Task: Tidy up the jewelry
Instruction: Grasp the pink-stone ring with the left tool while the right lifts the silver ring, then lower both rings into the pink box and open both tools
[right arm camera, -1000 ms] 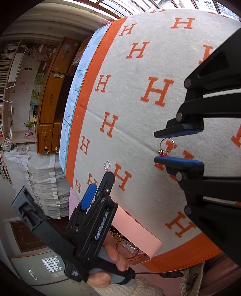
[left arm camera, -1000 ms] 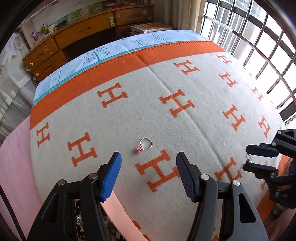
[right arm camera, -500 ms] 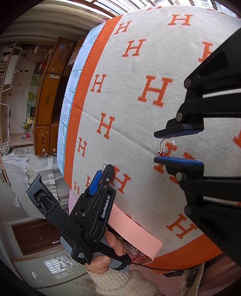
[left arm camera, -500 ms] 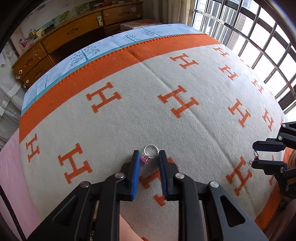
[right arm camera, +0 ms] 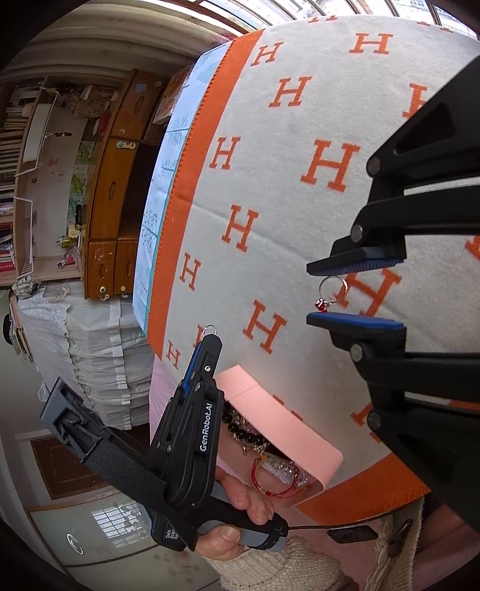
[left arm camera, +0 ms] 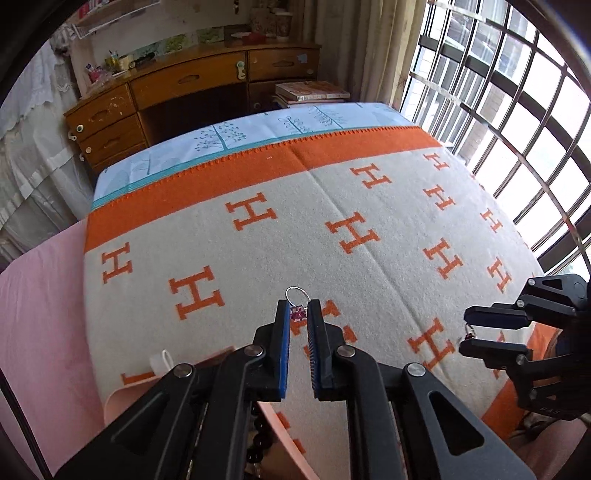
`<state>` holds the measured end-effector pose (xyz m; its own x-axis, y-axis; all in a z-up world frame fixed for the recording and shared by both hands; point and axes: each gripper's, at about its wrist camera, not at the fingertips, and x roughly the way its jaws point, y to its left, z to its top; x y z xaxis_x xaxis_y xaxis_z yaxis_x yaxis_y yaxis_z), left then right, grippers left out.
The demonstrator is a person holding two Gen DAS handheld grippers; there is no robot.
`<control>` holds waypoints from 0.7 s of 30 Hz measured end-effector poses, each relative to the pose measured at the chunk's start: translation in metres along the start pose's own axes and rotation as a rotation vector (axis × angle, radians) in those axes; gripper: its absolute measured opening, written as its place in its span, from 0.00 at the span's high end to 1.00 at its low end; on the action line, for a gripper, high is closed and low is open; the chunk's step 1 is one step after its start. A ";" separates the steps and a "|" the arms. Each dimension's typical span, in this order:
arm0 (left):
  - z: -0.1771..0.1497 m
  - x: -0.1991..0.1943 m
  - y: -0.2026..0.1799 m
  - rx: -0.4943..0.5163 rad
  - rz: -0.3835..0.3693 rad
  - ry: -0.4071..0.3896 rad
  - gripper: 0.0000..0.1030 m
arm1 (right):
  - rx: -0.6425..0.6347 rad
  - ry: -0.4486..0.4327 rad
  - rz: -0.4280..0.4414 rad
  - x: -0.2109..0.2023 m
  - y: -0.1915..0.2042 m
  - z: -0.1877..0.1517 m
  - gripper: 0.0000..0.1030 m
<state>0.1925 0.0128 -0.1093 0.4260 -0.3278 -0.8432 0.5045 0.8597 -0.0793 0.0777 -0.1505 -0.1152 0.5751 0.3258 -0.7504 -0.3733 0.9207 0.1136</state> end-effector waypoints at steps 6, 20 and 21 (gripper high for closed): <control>-0.025 -0.074 0.021 -0.072 0.020 -0.075 0.93 | -0.072 -0.038 0.084 -0.005 0.047 0.033 0.81; -0.094 -0.108 0.049 -0.199 0.016 -0.052 0.93 | -0.063 0.131 0.317 0.046 0.125 0.058 0.80; -0.096 -0.107 0.049 -0.198 0.009 -0.048 0.93 | -0.052 0.141 0.312 0.048 0.125 0.057 0.80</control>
<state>0.0995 0.1273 -0.0740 0.4679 -0.3339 -0.8183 0.3447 0.9215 -0.1789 0.1000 -0.0073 -0.0999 0.3225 0.5537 -0.7677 -0.5537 0.7682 0.3215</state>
